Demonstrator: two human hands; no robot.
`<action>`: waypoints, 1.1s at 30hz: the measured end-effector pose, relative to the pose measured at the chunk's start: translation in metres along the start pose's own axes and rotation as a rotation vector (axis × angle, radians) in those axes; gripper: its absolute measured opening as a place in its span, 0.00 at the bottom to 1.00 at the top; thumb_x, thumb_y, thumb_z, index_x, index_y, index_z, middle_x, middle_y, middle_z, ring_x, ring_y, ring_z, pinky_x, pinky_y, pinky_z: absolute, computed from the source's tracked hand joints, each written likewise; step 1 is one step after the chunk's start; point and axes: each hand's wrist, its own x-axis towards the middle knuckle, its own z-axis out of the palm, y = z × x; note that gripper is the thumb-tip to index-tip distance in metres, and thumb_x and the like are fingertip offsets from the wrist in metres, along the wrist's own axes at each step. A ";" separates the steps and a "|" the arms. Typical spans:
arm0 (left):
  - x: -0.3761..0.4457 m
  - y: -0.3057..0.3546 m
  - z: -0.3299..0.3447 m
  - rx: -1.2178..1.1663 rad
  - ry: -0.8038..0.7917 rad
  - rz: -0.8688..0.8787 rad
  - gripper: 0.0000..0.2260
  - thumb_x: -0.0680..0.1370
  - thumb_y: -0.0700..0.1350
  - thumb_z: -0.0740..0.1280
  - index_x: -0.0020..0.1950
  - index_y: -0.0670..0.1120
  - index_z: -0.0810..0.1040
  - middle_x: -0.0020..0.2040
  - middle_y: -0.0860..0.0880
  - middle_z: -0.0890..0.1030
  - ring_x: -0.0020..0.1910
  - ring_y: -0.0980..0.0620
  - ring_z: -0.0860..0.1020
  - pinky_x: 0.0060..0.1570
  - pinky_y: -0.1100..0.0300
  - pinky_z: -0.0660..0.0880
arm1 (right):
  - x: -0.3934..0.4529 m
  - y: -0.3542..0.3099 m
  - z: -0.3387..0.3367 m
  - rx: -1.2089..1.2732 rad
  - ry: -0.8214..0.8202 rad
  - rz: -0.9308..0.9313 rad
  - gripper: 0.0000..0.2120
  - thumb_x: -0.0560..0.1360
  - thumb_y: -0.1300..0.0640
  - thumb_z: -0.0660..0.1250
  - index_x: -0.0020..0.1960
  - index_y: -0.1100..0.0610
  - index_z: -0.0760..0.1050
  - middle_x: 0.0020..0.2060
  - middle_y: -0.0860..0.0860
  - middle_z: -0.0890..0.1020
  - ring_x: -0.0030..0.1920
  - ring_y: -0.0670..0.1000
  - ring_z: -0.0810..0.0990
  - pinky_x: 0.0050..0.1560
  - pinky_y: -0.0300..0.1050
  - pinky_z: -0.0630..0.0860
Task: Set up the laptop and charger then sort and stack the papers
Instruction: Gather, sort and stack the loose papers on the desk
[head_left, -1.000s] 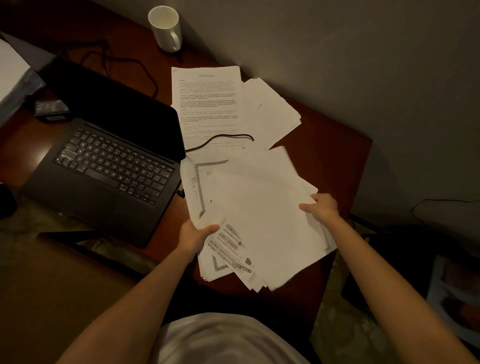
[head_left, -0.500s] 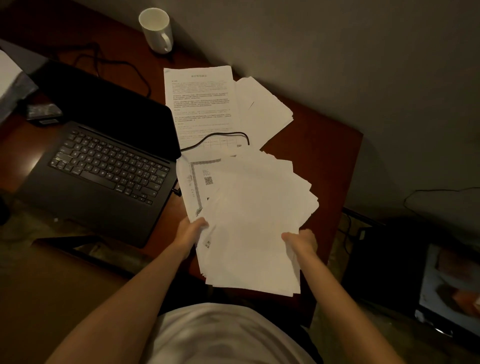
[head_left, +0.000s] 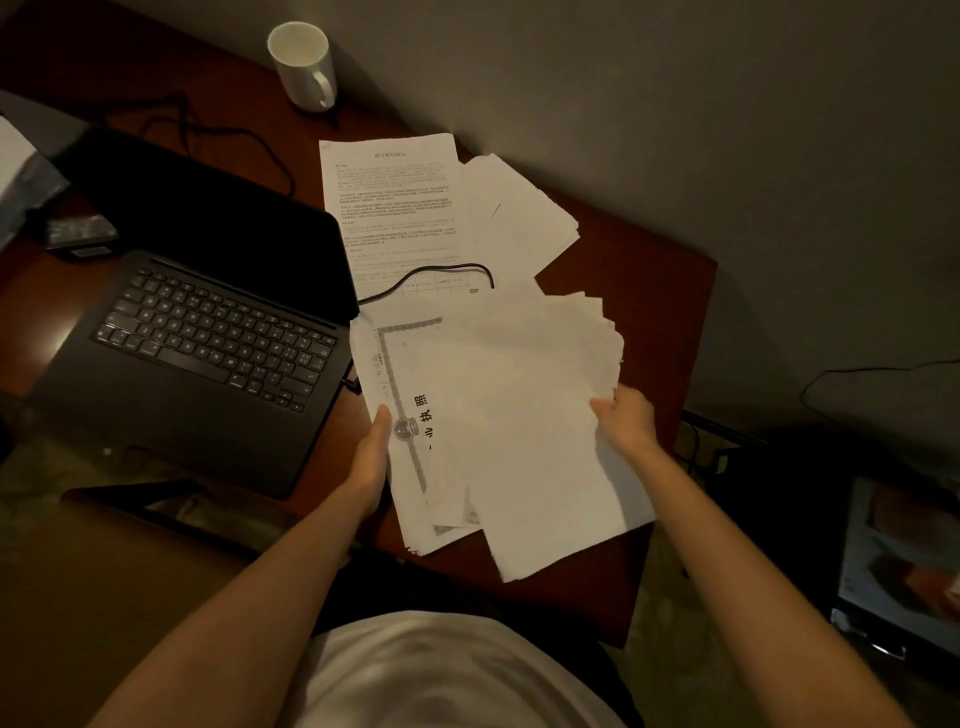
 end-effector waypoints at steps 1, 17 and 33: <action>-0.001 0.001 0.001 -0.003 -0.003 -0.004 0.16 0.82 0.57 0.54 0.56 0.49 0.76 0.48 0.48 0.81 0.47 0.50 0.80 0.42 0.57 0.74 | 0.002 -0.006 -0.002 -0.014 -0.022 -0.038 0.14 0.78 0.63 0.61 0.63 0.63 0.75 0.57 0.59 0.79 0.56 0.57 0.77 0.49 0.42 0.70; -0.009 0.001 0.002 0.071 0.068 0.054 0.17 0.73 0.34 0.71 0.61 0.35 0.75 0.58 0.41 0.79 0.51 0.44 0.77 0.51 0.54 0.74 | -0.002 -0.041 0.049 0.127 -0.313 0.108 0.20 0.67 0.61 0.76 0.56 0.60 0.76 0.53 0.51 0.81 0.48 0.50 0.79 0.50 0.42 0.76; -0.068 0.133 0.046 0.350 -0.241 0.833 0.24 0.61 0.38 0.81 0.49 0.57 0.76 0.46 0.60 0.81 0.47 0.66 0.79 0.50 0.61 0.77 | -0.063 -0.060 -0.065 0.578 -0.098 -0.270 0.27 0.66 0.59 0.77 0.62 0.55 0.72 0.52 0.47 0.80 0.51 0.45 0.79 0.52 0.41 0.79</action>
